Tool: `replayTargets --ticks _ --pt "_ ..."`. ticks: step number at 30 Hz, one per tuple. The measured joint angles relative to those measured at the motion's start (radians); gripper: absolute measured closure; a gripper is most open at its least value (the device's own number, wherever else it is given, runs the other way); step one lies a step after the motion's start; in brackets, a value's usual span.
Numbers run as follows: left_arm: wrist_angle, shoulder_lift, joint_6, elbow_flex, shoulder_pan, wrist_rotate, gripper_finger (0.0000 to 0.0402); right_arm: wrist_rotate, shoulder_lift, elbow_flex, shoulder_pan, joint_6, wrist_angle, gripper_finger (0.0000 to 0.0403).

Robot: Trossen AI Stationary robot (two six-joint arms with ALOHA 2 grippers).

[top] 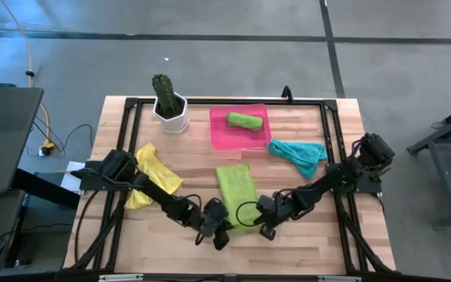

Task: Roll microfiber towels into tight, uniform cylinder then place into a basket
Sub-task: Roll the light green microfiber cloth

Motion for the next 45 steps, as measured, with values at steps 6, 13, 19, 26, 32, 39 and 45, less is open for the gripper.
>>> replayTargets --ticks 6,13,19,26,32,39,45 --pt "-0.078 0.0 -0.084 0.0 0.001 -0.023 0.0401 0.042 0.0 0.002 0.0 -0.006 -0.002 0.0402" --pt "-0.109 -0.001 -0.1 0.001 0.008 -0.032 0.0401 0.05 0.0 0.002 -0.002 -0.079 -0.024 0.0384" --pt "-0.115 -0.001 -0.1 0.001 0.008 -0.035 0.0401 0.039 -0.019 0.0 -0.008 -0.21 -0.065 0.0305" --pt "-0.116 -0.001 -0.085 0.001 0.009 -0.034 0.0401 0.007 -0.166 0.0 -0.04 -0.283 -0.14 0.0274" --pt "-0.117 -0.001 -0.082 0.001 0.009 -0.033 0.0401 0.139 -0.18 0.001 0.021 -0.522 0.04 0.0274" --pt "-0.118 -0.001 -0.081 0.001 0.009 -0.033 0.0401 0.18 -0.026 0.001 0.04 -0.61 0.193 0.0274" --pt "-0.118 -0.001 -0.081 0.0 0.009 -0.034 0.0401 0.178 0.051 0.0 0.031 -0.611 0.203 0.0274"
